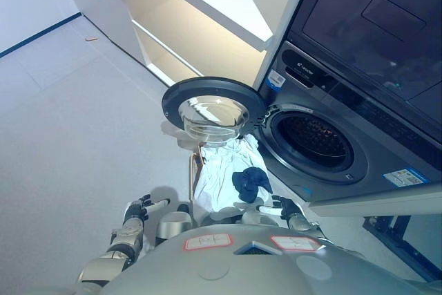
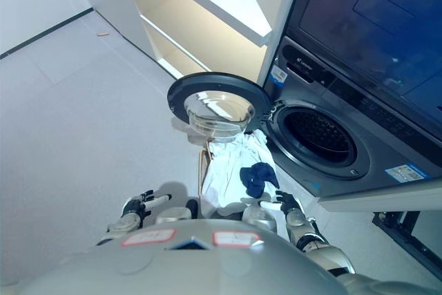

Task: Put the clothes in the basket into the washing machine.

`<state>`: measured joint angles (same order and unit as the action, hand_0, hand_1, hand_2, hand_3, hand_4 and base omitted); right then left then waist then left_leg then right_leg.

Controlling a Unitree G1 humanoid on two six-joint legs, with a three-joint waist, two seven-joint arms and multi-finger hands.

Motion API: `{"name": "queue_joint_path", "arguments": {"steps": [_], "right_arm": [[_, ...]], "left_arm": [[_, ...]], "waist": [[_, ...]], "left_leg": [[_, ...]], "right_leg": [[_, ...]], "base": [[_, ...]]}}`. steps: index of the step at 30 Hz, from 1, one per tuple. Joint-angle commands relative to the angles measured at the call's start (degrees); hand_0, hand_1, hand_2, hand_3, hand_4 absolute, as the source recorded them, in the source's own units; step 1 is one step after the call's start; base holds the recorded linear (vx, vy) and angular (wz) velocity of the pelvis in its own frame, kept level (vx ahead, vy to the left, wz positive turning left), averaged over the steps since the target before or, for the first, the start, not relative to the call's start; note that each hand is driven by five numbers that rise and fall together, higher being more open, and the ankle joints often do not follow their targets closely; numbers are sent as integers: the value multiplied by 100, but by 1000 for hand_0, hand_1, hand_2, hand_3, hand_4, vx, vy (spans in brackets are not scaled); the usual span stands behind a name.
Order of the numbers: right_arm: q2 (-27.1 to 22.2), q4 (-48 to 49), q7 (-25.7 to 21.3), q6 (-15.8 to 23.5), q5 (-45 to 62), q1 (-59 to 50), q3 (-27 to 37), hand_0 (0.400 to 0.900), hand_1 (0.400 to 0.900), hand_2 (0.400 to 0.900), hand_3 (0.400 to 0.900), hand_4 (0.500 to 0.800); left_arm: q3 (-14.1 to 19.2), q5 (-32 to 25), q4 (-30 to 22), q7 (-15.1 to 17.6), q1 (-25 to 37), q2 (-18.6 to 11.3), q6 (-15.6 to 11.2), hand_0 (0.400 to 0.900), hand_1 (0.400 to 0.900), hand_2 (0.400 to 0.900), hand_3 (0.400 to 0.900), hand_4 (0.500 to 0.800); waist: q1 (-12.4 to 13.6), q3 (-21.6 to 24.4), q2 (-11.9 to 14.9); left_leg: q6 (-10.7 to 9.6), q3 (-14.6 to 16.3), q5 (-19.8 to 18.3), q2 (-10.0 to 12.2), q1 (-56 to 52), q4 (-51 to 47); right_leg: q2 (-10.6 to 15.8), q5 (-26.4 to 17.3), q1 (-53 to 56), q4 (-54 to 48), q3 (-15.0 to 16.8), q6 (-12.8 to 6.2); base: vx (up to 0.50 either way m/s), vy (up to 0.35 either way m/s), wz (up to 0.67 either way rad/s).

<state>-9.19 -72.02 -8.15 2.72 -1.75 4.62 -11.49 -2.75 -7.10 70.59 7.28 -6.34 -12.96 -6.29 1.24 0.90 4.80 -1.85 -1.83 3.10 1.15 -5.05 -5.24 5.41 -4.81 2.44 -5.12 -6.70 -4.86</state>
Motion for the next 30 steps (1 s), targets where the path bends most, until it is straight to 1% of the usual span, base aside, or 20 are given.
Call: {"name": "queue_joint_path", "arguments": {"steps": [1, 5, 9, 14, 15, 19, 20, 21, 24, 27, 28, 30], "right_arm": [[-292, -307, -17, 16, -126, -222, -43, 900, 900, 900, 900, 800], [-280, -315, -17, 11, -134, -215, -46, 900, 900, 900, 900, 800], [-302, -309, -20, 8, -172, -245, -66, 900, 900, 900, 900, 800], [-454, -231, -92, -20, -633, -437, -351, 900, 900, 900, 900, 800], [-688, -8, -110, -1, -1238, -647, -773, 900, 900, 900, 900, 800], [-1141, 406, -90, 43, -1963, -921, -1170, 900, 900, 900, 900, 800], [-1143, 409, -88, 42, -1963, -921, -1170, 900, 900, 900, 900, 800], [-1352, 566, -134, 43, -2242, -1055, -1324, 900, 900, 900, 900, 800], [-1552, 707, -224, 31, -2511, -1393, -1570, 900, 900, 900, 900, 800], [-1727, 897, -384, 21, -2677, -1658, -1751, 900, 900, 900, 900, 800], [-1813, 942, -444, 40, -2682, -1816, -1820, 900, 900, 900, 900, 800], [-1875, 1070, -557, 14, -2749, -1955, -1914, 900, 900, 900, 900, 800]], "left_arm": [[88, -14, 272, -7, 407, 15, -183, 900, 900, 900, 900, 800], [124, -55, 207, 5, 395, 10, -201, 900, 900, 900, 900, 800], [174, -104, 297, 26, 416, 10, -178, 900, 900, 900, 900, 800], [140, -118, 237, 9, 414, 6, -207, 900, 900, 900, 900, 800], [104, -72, 164, 17, 416, -68, -230, 900, 900, 900, 900, 800], [155, -14, 101, -25, 405, -211, -280, 900, 900, 900, 900, 800], [156, -14, 101, -25, 406, -210, -280, 900, 900, 900, 900, 800], [142, -59, 16, -35, 407, -258, -330, 900, 900, 900, 900, 800], [87, -201, -99, 59, 549, -334, -402, 900, 900, 900, 900, 800], [16, -403, -246, 247, 711, -376, -480, 900, 900, 900, 900, 800], [-16, -508, -331, 358, 814, -404, -522, 900, 900, 900, 900, 800], [-77, -643, -475, 469, 933, -399, -579, 900, 900, 900, 900, 800]], "waist": [[-43, -104, -13], [-35, -111, -7], [-25, -135, 2], [13, -199, 14], [55, -277, 26], [122, -449, 41], [119, -445, 40], [165, -602, 35], [224, -963, 3], [265, -1359, -37], [277, -1545, -60], [284, -1799, -87]], "left_leg": [[-4, -66, -285, -133, 17, 134], [-3, -72, -283, -131, 27, 134], [-6, -85, -271, -127, 57, 134], [-12, -114, -252, -131, 126, 143], [-17, -139, -240, -134, 203, 172], [-32, -188, -200, -147, 408, 236], [-32, -190, -200, -148, 417, 240], [-46, -214, -159, -156, 595, 294], [-67, -286, -60, -173, 1009, 399], [-84, -346, 7, -189, 1476, 626], [-92, -359, 2, -195, 1697, 804], [-123, -360, -33, -236, 2125, 1214]], "right_leg": [[-96, 333, 165, 438, 114, -175], [-97, 329, 159, 436, 112, -173], [-101, 329, 137, 437, 109, -171], [-103, 314, 74, 447, 89, -167], [-105, 314, 1, 487, 73, -162], [-103, 309, -182, 572, 16, -161], [-102, 310, -189, 576, 14, -161], [-97, 301, -346, 647, -40, -157], [-90, 293, -753, 819, -130, -141], [-58, 298, -1189, 1079, -220, -115], [-24, 301, -1392, 1225, -252, -113], [43, 334, -1723, 1482, -323, -83]], "base": [[0, 0, 0], [0, 0, 0], [0, 0, 0], [-6, -10, 5], [-30, -20, 8], [-26, -31, 10], [-69, -37, 15], [-118, -38, 17], [-202, -53, 21], [-186, -38, 19], [-190, -33, 16], [-175, -24, 21]]}}
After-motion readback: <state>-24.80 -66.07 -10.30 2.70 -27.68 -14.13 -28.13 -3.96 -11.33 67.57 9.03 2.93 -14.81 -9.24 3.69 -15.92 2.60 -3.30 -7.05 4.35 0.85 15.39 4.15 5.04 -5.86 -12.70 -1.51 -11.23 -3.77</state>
